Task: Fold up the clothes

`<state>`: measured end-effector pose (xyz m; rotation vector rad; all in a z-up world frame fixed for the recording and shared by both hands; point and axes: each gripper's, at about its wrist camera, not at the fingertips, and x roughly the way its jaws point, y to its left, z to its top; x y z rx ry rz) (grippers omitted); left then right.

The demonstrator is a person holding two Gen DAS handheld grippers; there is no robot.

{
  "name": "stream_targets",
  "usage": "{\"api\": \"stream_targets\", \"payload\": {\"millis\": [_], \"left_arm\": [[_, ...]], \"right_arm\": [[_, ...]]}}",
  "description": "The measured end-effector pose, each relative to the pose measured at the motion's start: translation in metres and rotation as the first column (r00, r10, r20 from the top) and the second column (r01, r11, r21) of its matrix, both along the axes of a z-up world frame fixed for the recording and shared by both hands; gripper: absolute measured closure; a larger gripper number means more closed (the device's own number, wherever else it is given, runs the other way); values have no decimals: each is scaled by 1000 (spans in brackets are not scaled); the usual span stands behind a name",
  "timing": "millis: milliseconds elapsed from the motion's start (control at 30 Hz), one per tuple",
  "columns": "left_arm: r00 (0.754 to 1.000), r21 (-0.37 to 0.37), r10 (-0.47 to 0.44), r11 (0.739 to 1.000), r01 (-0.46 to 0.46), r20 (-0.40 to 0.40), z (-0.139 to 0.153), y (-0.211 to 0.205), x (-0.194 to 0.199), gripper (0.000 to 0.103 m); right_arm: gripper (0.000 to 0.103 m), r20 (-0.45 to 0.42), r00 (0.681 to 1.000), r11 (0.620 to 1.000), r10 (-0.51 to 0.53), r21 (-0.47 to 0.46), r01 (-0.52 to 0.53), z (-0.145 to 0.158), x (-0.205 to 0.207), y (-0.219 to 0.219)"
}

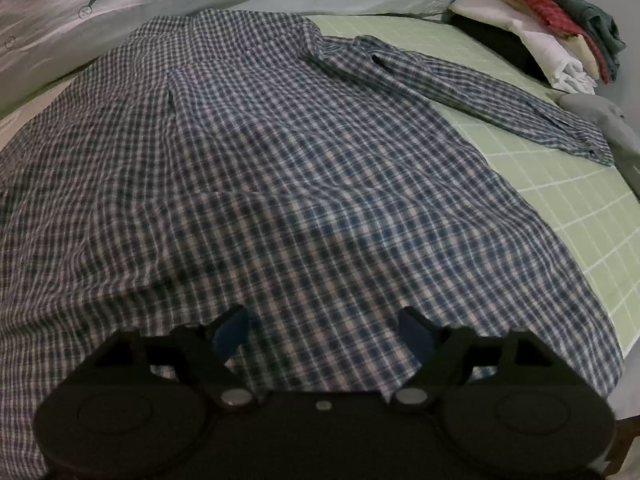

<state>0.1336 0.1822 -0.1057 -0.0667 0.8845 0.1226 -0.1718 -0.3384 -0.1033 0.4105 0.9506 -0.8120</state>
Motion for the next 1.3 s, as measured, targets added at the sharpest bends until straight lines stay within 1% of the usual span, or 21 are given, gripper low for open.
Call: {"api": "stream_targets", "payload": {"millis": [67,133,233,367,433,500,567,633,700,767,833,933,967,1000,1033,1067,1100,1133,1167,1233,1300], "left_arm": [[1000,80,19,997,-20,14,2,-2,2,98],[998,153,41,987,-46,37,7,-3,1,98],[996,131,60,989,-67,61,18,-1,-3,98],[994,101,39,994,-50,104,38,-15,-16,99],[992,77,5,997,-15,128,49,-29,-24,99],[986,84,-66,995,54,156,61,-53,-32,99],[972,100,-156,985,140,177,71,-83,-38,99],[952,82,-236,971,224,196,79,-114,-46,99],[929,42,-301,953,300,216,85,-146,-53,99],[898,-19,-371,922,386,238,93,-185,-63,99],[856,-73,-451,874,481,253,98,-223,-76,99],[777,-140,-565,777,614,276,105,-280,-99,98],[745,-141,-606,742,656,278,104,-297,-108,94],[709,-120,-647,710,694,278,104,-314,-118,92],[678,-80,-682,686,723,275,104,-328,-128,85],[657,-38,-705,673,738,266,103,-337,-135,67],[641,8,-726,664,748,250,101,-344,-141,55],[637,45,-734,663,748,235,98,-347,-144,29],[649,68,-727,676,734,225,96,-347,-145,20],[700,84,-688,722,687,190,90,-340,-142,17],[757,85,-638,770,633,143,85,-329,-136,15]], "right_arm": [[19,-7,1000,1000,1,-8,-1,0,-1,0],[19,-14,1000,1000,1,-12,-1,1,-1,-3],[19,-19,1000,1000,-1,-11,0,3,-6,-7],[19,-17,1000,1000,0,-12,-1,4,-17,-13],[19,-16,1000,1000,2,-13,-2,5,-22,-15],[19,-9,1000,1000,-3,-11,3,5,-28,-19],[19,2,1000,1000,-12,-5,12,5,-35,-26],[19,12,1000,1000,-22,-1,22,4,-41,-32],[19,24,999,1000,-30,-1,30,4,-48,-39],[19,37,999,999,-38,-2,38,4,-55,-46],[19,51,998,999,-48,-5,48,6,-63,-52],[19,73,994,997,-76,-11,77,9,-78,-65],[19,81,993,996,-87,-14,88,10,-84,-69],[19,85,992,995,-97,-19,99,11,-88,-74],[19,86,990,993,-108,-27,111,11,-91,-77],[18,83,990,992,-115,-40,119,12,-92,-79],[18,81,989,991,-122,-53,127,13,-94,-82],[16,79,989,989,-126,-69,131,14,-93,-83],[14,83,989,988,-119,-90,126,15,-92,-83],[2,90,990,985,-104,-132,115,18,-88,-84],[0,111,992,984,-64,-157,81,20,-79,-83]]}}
